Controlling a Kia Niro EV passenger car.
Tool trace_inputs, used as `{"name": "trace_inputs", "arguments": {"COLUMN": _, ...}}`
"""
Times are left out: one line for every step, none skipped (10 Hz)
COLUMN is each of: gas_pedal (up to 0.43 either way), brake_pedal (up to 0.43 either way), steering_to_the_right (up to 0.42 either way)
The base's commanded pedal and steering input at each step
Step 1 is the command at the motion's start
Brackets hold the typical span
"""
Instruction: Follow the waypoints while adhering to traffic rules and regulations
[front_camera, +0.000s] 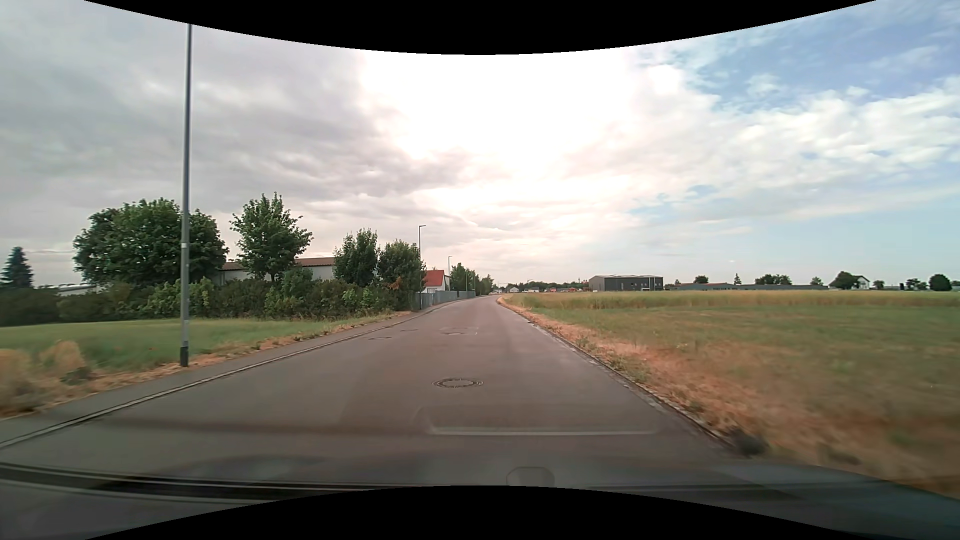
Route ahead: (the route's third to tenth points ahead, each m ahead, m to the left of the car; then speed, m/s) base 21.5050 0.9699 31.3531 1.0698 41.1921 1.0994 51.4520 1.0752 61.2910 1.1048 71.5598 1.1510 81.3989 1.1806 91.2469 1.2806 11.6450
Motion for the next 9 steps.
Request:
{"name": "trace_inputs", "arguments": {"gas_pedal": 0.15, "brake_pedal": 0.0, "steering_to_the_right": -0.004}}
{"name": "trace_inputs", "arguments": {"gas_pedal": 0.138, "brake_pedal": 0.0, "steering_to_the_right": -0.004}}
{"name": "trace_inputs", "arguments": {"gas_pedal": 0.138, "brake_pedal": 0.0, "steering_to_the_right": -0.004}}
{"name": "trace_inputs", "arguments": {"gas_pedal": 0.138, "brake_pedal": 0.0, "steering_to_the_right": -0.004}}
{"name": "trace_inputs", "arguments": {"gas_pedal": 0.138, "brake_pedal": 0.0, "steering_to_the_right": -0.004}}
{"name": "trace_inputs", "arguments": {"gas_pedal": 0.13, "brake_pedal": 0.0, "steering_to_the_right": -0.004}}
{"name": "trace_inputs", "arguments": {"gas_pedal": 0.118, "brake_pedal": 0.0, "steering_to_the_right": -0.004}}
{"name": "trace_inputs", "arguments": {"gas_pedal": 0.118, "brake_pedal": 0.0, "steering_to_the_right": -0.004}}
{"name": "trace_inputs", "arguments": {"gas_pedal": 0.118, "brake_pedal": 0.0, "steering_to_the_right": -0.003}}
